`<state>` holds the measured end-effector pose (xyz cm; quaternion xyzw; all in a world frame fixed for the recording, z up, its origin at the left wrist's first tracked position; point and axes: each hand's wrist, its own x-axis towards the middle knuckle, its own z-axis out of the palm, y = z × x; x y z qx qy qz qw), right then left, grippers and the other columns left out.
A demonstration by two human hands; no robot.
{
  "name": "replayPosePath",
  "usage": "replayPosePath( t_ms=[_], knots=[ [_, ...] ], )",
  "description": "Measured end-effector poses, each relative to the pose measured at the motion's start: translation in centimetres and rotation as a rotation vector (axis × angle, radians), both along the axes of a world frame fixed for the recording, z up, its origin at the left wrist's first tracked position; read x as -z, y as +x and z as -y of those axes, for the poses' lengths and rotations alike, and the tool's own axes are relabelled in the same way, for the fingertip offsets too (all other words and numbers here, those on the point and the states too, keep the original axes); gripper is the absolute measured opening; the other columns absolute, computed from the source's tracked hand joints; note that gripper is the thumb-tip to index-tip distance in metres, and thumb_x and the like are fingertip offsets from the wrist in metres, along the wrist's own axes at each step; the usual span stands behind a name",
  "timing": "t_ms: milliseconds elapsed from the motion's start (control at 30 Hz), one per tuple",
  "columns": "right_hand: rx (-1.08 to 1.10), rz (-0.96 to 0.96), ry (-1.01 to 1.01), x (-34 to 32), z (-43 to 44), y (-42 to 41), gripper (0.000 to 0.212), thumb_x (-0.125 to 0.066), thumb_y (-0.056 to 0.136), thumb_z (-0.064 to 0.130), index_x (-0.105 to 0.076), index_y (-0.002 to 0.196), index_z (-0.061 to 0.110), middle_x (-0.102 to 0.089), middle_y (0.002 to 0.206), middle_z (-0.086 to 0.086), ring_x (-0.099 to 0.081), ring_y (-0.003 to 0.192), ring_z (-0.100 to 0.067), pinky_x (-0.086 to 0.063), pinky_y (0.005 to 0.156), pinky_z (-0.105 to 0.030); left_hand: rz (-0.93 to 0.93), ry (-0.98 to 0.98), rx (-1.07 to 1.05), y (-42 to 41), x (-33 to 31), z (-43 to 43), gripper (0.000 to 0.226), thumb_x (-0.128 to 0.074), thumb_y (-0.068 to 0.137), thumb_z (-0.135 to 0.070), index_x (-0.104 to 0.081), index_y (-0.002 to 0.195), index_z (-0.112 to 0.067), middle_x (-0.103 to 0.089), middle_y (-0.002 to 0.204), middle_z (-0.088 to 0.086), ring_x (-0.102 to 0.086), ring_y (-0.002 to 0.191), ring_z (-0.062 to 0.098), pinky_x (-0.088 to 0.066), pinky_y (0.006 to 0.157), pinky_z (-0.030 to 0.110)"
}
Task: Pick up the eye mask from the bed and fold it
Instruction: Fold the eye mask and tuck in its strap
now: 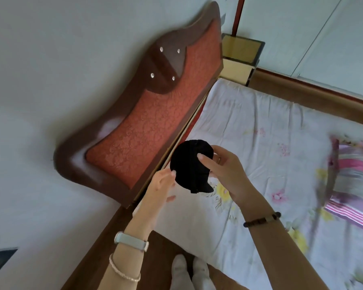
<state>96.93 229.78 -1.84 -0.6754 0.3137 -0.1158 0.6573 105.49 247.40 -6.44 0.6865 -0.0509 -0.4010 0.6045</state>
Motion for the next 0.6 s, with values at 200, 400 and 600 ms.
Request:
replayPosePath(
  t_ms=[200,400,600],
  knots=[
    [0.041,0.038,0.004,-1.9,-1.1,-1.0,0.013,-0.072,0.092,0.015,-0.073,0.104,0.011,-0.069,0.092,-0.023,-0.069,0.098,-0.039,-0.056,0.089,-0.062,-0.686,-0.408,-0.125,-2.1,-1.0,0.1,0.065,-0.041,0.094,-0.058,-0.052,0.139,-0.013,-0.056,0.137,0.031,-0.06,0.123,0.048,-0.057,0.088,0.059],
    [0.184,-0.059,-0.029,-0.5,-2.7,-3.1,0.006,-0.073,0.09,0.017,-0.073,0.09,0.011,-0.074,0.088,-0.011,-0.072,0.095,-0.032,-0.06,0.083,-0.056,-0.605,-0.528,-0.182,-3.0,-2.5,1.8,0.056,-0.037,0.099,-0.05,-0.059,0.134,-0.012,-0.062,0.137,0.023,-0.059,0.128,0.04,-0.057,0.093,0.051],
    [0.269,-0.159,-0.197,1.3,-2.5,-4.7,0.008,-0.074,0.087,0.026,-0.068,0.082,0.026,-0.072,0.087,0.007,-0.067,0.084,-0.01,-0.046,0.07,-0.023,-0.436,-0.446,-0.11,-3.6,-2.9,2.6,0.042,-0.058,0.095,-0.02,-0.058,0.135,-0.009,-0.06,0.139,0.021,-0.058,0.129,0.037,-0.055,0.095,0.048]
  ],
)
